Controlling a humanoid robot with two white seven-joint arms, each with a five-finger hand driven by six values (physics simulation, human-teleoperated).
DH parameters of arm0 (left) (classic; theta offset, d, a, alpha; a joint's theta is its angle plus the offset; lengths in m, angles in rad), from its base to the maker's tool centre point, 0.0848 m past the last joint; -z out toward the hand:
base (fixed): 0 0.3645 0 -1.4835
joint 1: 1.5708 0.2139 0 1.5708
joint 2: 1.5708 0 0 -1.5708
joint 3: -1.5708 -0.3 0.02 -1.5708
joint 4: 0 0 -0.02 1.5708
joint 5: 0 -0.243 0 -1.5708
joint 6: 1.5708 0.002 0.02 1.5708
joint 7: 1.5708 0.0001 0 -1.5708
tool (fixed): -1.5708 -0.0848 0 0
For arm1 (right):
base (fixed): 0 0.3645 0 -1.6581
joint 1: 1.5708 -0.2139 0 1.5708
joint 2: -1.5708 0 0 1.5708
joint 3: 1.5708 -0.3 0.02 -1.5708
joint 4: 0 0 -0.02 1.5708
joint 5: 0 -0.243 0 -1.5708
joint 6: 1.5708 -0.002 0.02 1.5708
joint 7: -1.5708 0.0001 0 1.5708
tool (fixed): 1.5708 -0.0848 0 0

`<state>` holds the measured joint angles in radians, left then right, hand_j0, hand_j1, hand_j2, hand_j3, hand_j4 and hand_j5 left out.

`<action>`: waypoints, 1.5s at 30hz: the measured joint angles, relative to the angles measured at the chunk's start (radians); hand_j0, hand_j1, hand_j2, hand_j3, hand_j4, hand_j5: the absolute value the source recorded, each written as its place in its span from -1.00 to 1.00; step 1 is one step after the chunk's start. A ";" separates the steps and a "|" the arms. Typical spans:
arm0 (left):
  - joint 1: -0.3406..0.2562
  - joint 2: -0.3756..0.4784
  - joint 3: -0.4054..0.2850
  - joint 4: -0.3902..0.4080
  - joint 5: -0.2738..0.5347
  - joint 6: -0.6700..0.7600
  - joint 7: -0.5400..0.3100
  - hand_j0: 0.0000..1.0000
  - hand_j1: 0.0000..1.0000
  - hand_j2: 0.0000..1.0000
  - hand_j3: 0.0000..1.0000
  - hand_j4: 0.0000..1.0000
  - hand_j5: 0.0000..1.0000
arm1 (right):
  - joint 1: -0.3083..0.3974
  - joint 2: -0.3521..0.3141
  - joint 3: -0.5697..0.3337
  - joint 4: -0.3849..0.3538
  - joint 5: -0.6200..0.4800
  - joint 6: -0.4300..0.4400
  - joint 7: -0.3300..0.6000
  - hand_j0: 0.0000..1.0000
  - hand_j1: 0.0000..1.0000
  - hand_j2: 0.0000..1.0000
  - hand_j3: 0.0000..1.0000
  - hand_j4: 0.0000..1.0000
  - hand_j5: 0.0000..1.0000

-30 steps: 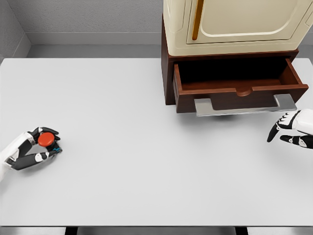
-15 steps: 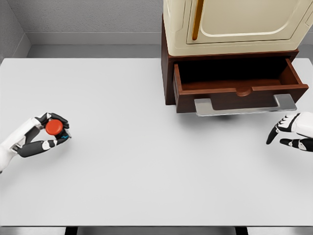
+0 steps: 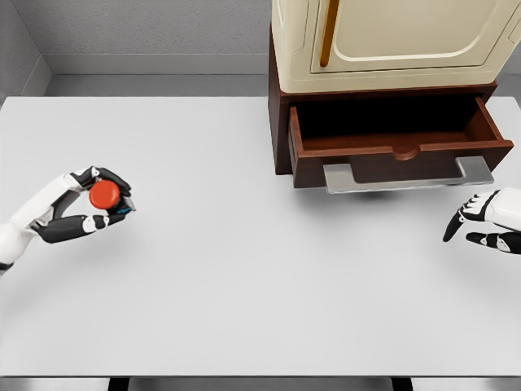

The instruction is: Put the switch into the drawer with left arm, and close the drawer with right arm

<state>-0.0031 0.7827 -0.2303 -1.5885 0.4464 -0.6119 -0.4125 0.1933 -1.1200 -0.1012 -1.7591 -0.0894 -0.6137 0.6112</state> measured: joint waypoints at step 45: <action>-0.331 -0.447 -0.073 -0.071 -0.231 0.099 -0.068 -0.09 -0.09 -0.09 -0.09 -0.09 -0.09 | -0.003 -0.020 -0.007 0.000 -0.002 0.000 0.000 0.05 0.05 0.05 0.05 0.05 0.05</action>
<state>-0.3344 0.3354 -0.3031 -1.6599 0.2156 -0.5129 -0.4808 0.1902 -1.1399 -0.1078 -1.7592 -0.0911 -0.6137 0.6112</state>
